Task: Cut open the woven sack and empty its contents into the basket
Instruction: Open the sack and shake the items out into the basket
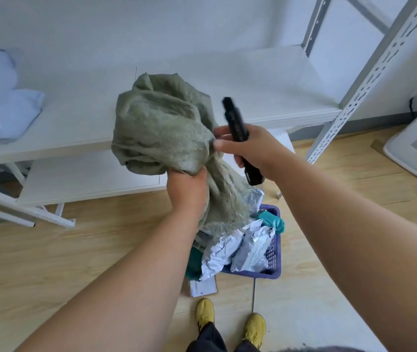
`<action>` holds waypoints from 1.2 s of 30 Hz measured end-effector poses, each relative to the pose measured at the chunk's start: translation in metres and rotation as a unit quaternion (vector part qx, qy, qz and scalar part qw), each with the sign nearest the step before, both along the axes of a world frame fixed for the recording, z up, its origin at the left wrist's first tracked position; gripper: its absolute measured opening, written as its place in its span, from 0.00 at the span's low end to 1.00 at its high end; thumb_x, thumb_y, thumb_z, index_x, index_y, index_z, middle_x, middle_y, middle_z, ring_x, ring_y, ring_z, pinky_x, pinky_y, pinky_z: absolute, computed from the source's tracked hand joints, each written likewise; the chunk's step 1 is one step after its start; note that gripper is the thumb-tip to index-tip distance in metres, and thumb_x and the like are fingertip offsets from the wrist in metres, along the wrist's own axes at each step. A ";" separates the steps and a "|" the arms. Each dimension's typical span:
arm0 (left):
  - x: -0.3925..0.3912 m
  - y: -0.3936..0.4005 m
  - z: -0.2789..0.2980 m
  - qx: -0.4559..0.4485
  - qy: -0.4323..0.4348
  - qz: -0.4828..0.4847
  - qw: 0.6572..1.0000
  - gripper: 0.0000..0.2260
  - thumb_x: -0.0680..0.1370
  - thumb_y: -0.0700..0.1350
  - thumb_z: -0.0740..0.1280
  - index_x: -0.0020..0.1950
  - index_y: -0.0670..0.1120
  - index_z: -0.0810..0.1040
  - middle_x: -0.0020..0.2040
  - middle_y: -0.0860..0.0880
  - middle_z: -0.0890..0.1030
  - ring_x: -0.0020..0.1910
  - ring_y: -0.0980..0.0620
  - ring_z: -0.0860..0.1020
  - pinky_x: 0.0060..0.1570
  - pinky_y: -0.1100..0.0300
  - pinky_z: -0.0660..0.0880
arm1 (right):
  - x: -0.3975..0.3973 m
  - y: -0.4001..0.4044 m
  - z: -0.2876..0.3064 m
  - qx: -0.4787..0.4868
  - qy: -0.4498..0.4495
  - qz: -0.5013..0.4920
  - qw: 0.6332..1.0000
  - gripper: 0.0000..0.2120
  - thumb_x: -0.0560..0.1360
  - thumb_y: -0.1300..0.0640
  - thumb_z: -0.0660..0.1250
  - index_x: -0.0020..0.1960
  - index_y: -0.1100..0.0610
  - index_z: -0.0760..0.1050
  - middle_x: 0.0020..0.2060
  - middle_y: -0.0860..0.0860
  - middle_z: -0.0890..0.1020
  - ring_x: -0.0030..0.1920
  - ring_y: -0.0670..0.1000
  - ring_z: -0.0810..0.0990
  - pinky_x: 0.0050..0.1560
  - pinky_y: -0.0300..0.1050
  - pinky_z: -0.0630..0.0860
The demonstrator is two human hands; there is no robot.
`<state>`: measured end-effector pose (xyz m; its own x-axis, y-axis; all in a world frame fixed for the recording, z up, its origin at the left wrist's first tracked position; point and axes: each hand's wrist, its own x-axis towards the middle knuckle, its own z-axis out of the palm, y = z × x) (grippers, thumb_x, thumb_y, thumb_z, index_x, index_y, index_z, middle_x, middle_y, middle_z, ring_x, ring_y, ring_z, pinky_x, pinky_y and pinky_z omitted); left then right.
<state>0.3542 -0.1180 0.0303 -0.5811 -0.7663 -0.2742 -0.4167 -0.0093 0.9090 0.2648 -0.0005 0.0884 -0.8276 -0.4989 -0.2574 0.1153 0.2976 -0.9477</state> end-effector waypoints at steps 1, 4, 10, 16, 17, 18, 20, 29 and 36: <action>0.000 -0.004 0.003 0.007 0.003 0.000 1.000 0.13 0.75 0.46 0.72 0.55 0.46 0.73 0.50 0.50 0.78 0.53 0.47 0.78 0.51 0.60 0.72 | -0.003 0.007 -0.008 -0.015 -0.008 -0.007 1.000 0.16 0.72 0.61 0.75 0.58 0.56 0.79 0.47 0.52 0.84 0.23 0.45 0.71 0.27 0.37 0.72; 0.001 -0.011 0.009 0.047 0.021 -0.023 0.998 0.15 0.75 0.46 0.73 0.58 0.44 0.75 0.49 0.53 0.78 0.50 0.51 0.77 0.51 0.60 0.71 | 0.001 0.018 -0.036 0.097 0.001 0.027 0.995 0.27 0.69 0.61 0.77 0.66 0.54 0.74 0.55 0.52 0.80 0.26 0.45 0.74 0.31 0.39 0.75; 0.001 -0.016 0.024 0.108 0.081 -0.085 0.987 0.12 0.72 0.47 0.76 0.54 0.50 0.79 0.52 0.53 0.84 0.52 0.53 0.82 0.59 0.51 0.78 | 0.014 0.010 -0.050 0.060 -0.007 -0.105 0.993 0.05 0.74 0.59 0.72 0.42 0.55 0.76 0.28 0.51 0.77 0.23 0.48 0.72 0.29 0.41 0.73; -0.011 -0.025 0.049 0.101 0.167 -0.114 0.974 0.12 0.71 0.44 0.76 0.52 0.52 0.79 0.55 0.51 0.84 0.56 0.52 0.82 0.62 0.48 0.76 | 0.012 0.002 -0.019 0.034 0.094 -0.168 0.981 0.07 0.75 0.55 0.71 0.41 0.51 0.74 0.31 0.49 0.77 0.29 0.49 0.75 0.38 0.47 0.76; -0.011 -0.025 0.050 0.096 0.173 -0.112 0.974 0.12 0.71 0.45 0.76 0.51 0.53 0.79 0.55 0.52 0.83 0.56 0.52 0.82 0.62 0.49 0.76 | 0.011 0.002 -0.015 0.031 0.107 -0.179 0.978 0.06 0.74 0.56 0.71 0.41 0.51 0.74 0.31 0.49 0.78 0.30 0.50 0.76 0.38 0.47 0.76; -0.012 -0.026 0.051 0.097 0.181 -0.106 0.973 0.13 0.70 0.46 0.76 0.52 0.52 0.79 0.56 0.52 0.84 0.56 0.53 0.82 0.62 0.50 0.76 | 0.010 0.001 -0.010 0.018 0.121 -0.198 0.972 0.06 0.74 0.56 0.71 0.41 0.50 0.74 0.32 0.48 0.78 0.32 0.50 0.76 0.38 0.46 0.76; -0.013 -0.026 0.054 0.105 0.198 -0.091 0.970 0.18 0.68 0.49 0.77 0.56 0.50 0.80 0.56 0.52 0.84 0.56 0.53 0.82 0.61 0.50 0.77 | 0.010 -0.001 -0.004 0.006 0.134 -0.222 0.966 0.07 0.73 0.56 0.71 0.40 0.48 0.74 0.31 0.47 0.77 0.32 0.50 0.77 0.36 0.44 0.76; -0.009 -0.036 0.061 0.115 0.207 -0.073 0.969 0.16 0.70 0.46 0.77 0.55 0.48 0.80 0.55 0.51 0.84 0.54 0.53 0.83 0.59 0.51 0.78 | 0.012 -0.002 0.020 0.061 0.121 -0.135 0.982 0.05 0.73 0.54 0.72 0.41 0.54 0.77 0.27 0.49 0.76 0.25 0.48 0.73 0.35 0.45 0.76; -0.007 -0.043 0.057 0.103 0.172 -0.046 0.979 0.19 0.69 0.52 0.78 0.56 0.48 0.79 0.54 0.53 0.83 0.54 0.54 0.82 0.58 0.56 0.78 | 0.011 -0.001 0.028 0.059 0.111 -0.075 0.989 0.07 0.73 0.55 0.72 0.42 0.57 0.77 0.26 0.50 0.74 0.25 0.49 0.72 0.32 0.43 0.76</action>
<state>0.3467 -0.1608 0.0870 -0.7294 -0.6563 -0.1927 -0.0937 -0.1832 0.9786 0.2760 -0.0016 0.1163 -0.9329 -0.3430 -0.1098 -0.0403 0.4025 -0.9145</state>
